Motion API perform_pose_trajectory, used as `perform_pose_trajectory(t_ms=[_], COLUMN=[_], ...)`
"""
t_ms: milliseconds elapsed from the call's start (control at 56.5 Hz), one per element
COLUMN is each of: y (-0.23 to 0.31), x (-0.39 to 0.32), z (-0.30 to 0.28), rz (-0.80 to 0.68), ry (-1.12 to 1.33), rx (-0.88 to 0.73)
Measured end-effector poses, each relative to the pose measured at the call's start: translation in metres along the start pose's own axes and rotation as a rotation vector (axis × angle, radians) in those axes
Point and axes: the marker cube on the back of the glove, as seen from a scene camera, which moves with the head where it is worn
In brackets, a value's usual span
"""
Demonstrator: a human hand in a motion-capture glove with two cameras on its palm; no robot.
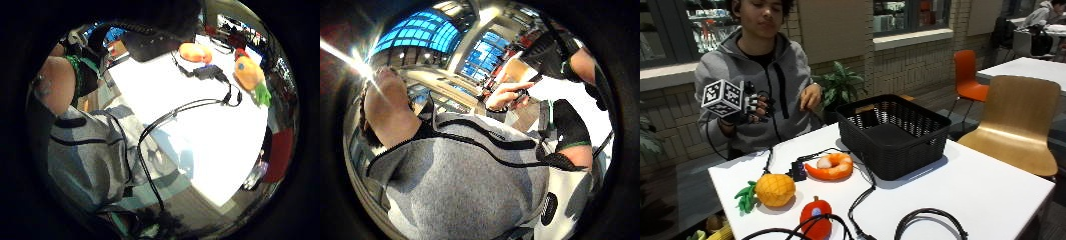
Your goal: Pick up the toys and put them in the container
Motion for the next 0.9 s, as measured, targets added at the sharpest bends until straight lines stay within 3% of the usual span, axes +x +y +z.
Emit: perform_pose_trajectory(t_ms=[301,620,903], y=[0.001,-0.047,-0.104], x=[0.002,0.060,0.181], z=[0.030,-0.036,-0.091], rz=[0.274,0.410,0.663], ry=[0.152,0.450,0.570], rx=[-0.078,0.003,-0.046])
